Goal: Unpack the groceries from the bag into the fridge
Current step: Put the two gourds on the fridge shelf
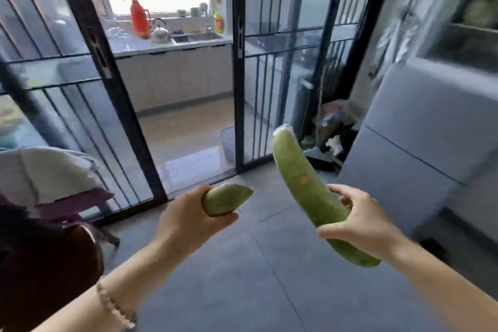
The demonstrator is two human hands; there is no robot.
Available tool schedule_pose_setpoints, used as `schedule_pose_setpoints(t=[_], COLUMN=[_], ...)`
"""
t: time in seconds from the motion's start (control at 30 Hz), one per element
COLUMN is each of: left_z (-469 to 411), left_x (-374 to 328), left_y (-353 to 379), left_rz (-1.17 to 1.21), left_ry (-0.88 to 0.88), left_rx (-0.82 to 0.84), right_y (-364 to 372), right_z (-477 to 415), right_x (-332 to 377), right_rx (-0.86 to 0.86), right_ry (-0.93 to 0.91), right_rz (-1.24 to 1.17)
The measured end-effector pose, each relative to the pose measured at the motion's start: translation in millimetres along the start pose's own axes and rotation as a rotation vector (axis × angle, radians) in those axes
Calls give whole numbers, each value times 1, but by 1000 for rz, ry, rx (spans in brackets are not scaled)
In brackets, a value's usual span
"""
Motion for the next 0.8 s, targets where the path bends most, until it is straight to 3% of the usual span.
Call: schedule_pose_setpoints(t=[0.4, 0.8], left_z=[-243, -489], left_x=[-199, -436], left_y=[92, 149], left_rz=[-139, -190], left_ry=[273, 679], left_rx=[106, 268], right_y=[-221, -402], right_z=[-86, -194], right_x=[-110, -155], right_rx=[-319, -671], right_ry=[227, 443], right_rz=[-49, -71])
Point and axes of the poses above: each hand's wrist, its own z-axis away from the middle knuckle, its own y-axis out of the palm, x = y × z, the point moved 5 cm from there along -z, towards the middle knuckle, and after that the axes turned 11 degrees about x, right-handed, at the moved point
